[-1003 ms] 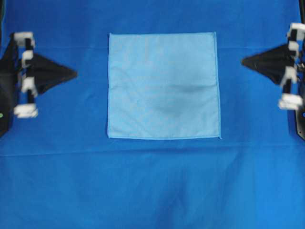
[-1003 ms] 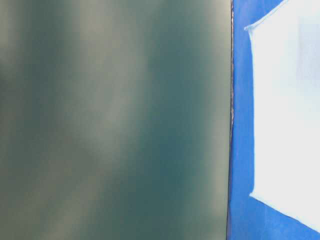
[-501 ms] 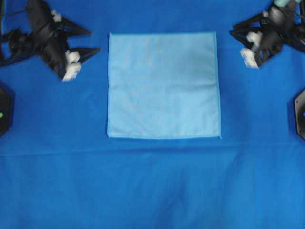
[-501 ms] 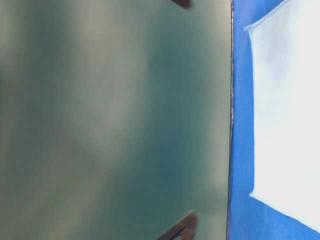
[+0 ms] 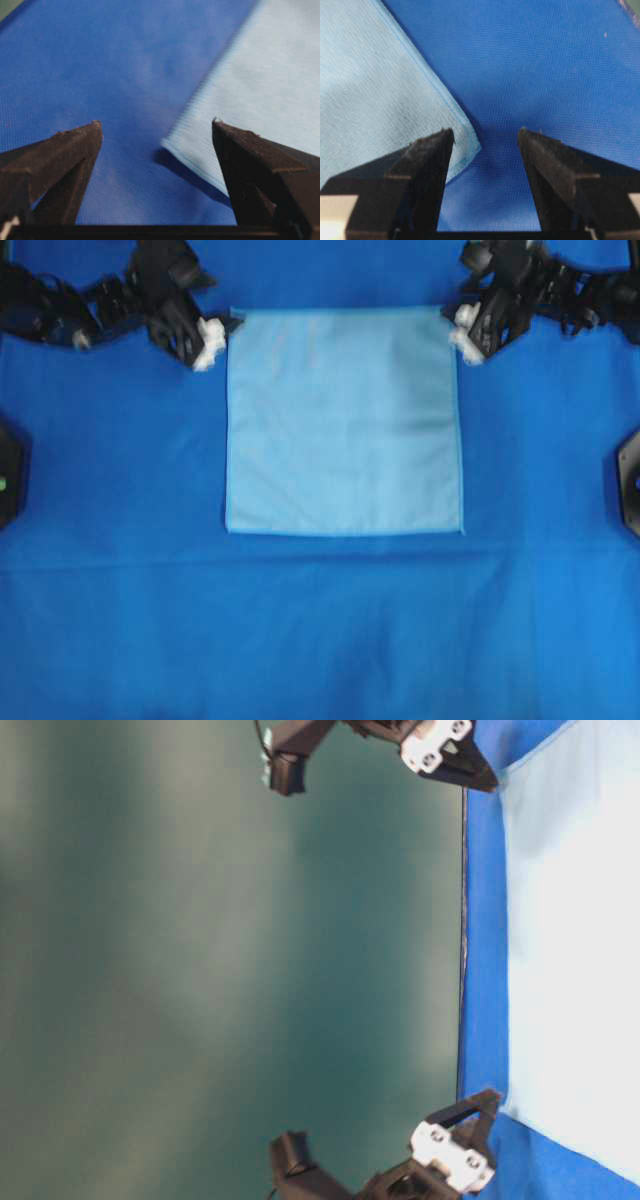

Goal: Fold the light blue towel.
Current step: 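Move both grippers to the towel's far corners and grasp them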

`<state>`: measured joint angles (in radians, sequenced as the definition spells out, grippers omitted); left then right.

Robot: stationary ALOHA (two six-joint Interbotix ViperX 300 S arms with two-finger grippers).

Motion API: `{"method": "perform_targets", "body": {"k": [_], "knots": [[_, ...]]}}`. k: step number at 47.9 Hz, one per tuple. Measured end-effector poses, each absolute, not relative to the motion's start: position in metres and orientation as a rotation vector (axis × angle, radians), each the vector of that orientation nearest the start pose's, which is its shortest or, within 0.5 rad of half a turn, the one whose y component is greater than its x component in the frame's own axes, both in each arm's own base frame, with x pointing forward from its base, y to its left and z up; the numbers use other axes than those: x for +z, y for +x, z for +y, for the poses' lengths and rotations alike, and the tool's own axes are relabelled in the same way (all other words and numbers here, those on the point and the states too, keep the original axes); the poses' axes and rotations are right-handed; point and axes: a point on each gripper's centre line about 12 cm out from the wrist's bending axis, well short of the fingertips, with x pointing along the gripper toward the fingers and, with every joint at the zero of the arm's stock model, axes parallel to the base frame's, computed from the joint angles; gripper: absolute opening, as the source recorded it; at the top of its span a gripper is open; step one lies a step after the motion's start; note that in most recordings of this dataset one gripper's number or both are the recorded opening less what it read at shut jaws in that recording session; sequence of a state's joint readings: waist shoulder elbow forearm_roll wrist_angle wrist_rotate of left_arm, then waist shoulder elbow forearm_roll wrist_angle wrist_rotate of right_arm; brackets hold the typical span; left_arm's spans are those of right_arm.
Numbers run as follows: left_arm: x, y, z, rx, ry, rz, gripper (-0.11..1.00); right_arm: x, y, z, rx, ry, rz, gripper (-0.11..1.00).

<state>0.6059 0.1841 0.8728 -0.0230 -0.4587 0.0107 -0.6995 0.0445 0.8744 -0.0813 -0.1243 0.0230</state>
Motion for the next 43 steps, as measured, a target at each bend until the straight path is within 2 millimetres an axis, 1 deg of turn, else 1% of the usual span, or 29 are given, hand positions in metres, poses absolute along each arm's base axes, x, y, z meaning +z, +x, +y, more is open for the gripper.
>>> {"method": "perform_targets", "body": {"k": [5,9,12,15,21,23,27,30,38,43], "knots": [[0.068,0.298,0.210,0.601,-0.194,0.610,0.83,0.094,0.260,-0.221,-0.633,0.231,0.782,0.59],[0.064,0.301,0.212,0.600,-0.192,0.618,0.81,0.090,0.259,-0.223,-0.640,0.238,0.786,0.58],[0.064,0.302,0.213,0.598,-0.188,0.619,0.76,0.090,0.259,-0.223,-0.641,0.239,0.786,0.54],[0.064,0.302,0.213,0.598,-0.187,0.617,0.65,0.090,0.259,-0.223,-0.640,0.237,0.787,0.44],[0.064,0.303,0.213,0.594,-0.178,0.620,0.36,0.091,0.259,-0.223,-0.634,0.227,0.790,0.08],[0.064,0.304,0.212,0.586,-0.165,0.626,0.25,0.090,0.259,-0.223,-0.632,0.224,0.793,0.01],[0.064,0.306,0.209,0.565,-0.137,0.643,0.11,0.090,0.259,-0.223,-0.631,0.224,0.796,0.01],[0.064,0.308,0.206,0.550,-0.123,0.661,0.04,0.090,0.259,-0.223,-0.632,0.224,0.794,0.01],[0.065,0.309,0.207,0.543,-0.129,0.697,0.03,0.090,0.258,-0.223,-0.634,0.231,0.795,0.01],[0.070,0.311,0.207,0.531,-0.114,0.715,0.03,0.090,0.258,-0.222,-0.637,0.238,0.795,0.01]]}}
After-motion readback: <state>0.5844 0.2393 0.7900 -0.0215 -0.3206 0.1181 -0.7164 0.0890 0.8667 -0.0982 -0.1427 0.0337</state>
